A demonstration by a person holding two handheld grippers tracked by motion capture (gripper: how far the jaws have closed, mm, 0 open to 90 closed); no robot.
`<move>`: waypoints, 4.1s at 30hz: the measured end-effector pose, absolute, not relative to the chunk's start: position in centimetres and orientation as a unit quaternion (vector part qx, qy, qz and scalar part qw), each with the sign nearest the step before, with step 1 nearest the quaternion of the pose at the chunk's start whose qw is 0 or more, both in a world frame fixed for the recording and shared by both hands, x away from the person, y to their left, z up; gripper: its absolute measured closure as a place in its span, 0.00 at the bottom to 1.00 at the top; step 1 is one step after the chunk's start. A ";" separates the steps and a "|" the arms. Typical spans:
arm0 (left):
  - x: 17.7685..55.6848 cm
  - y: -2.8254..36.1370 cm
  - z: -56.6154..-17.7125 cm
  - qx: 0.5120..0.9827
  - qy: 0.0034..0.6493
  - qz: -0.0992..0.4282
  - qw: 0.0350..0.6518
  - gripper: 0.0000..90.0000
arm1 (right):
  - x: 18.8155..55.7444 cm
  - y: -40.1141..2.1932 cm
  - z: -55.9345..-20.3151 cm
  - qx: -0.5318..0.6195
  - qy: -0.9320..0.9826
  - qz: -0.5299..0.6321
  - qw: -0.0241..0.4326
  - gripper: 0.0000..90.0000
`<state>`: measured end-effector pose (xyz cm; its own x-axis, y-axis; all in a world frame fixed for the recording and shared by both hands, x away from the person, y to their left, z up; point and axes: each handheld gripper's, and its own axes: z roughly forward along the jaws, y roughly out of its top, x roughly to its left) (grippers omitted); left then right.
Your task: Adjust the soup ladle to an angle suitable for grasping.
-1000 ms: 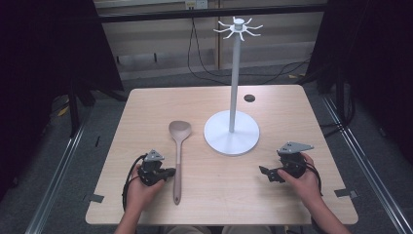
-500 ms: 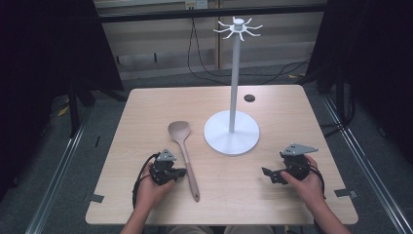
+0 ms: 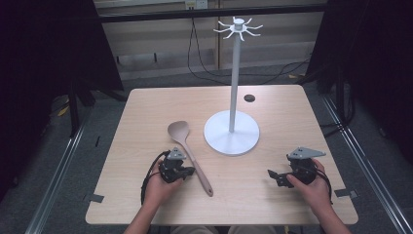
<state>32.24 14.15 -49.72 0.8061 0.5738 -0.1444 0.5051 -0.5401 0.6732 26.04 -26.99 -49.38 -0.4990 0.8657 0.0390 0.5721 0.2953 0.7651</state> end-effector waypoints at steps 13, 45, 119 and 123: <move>33.0 12.0 -49.9 0.882 0.287 0.043 0.372 0.99 | 24.8 -28.1 -49.5 0.479 0.769 0.373 0.200 0.04; 33.4 13.2 -49.3 0.855 0.318 0.037 0.408 0.78 | 24.8 -25.7 -49.3 0.452 0.784 0.383 0.184 0.04; 29.6 23.6 -48.4 0.790 0.439 0.127 0.409 0.20 | 32.2 -8.3 -50.3 0.355 0.850 0.375 0.103 0.76; 29.7 23.5 -48.3 0.787 0.441 0.128 0.412 0.20 | 32.3 -8.4 -50.3 0.353 0.851 0.377 0.101 0.77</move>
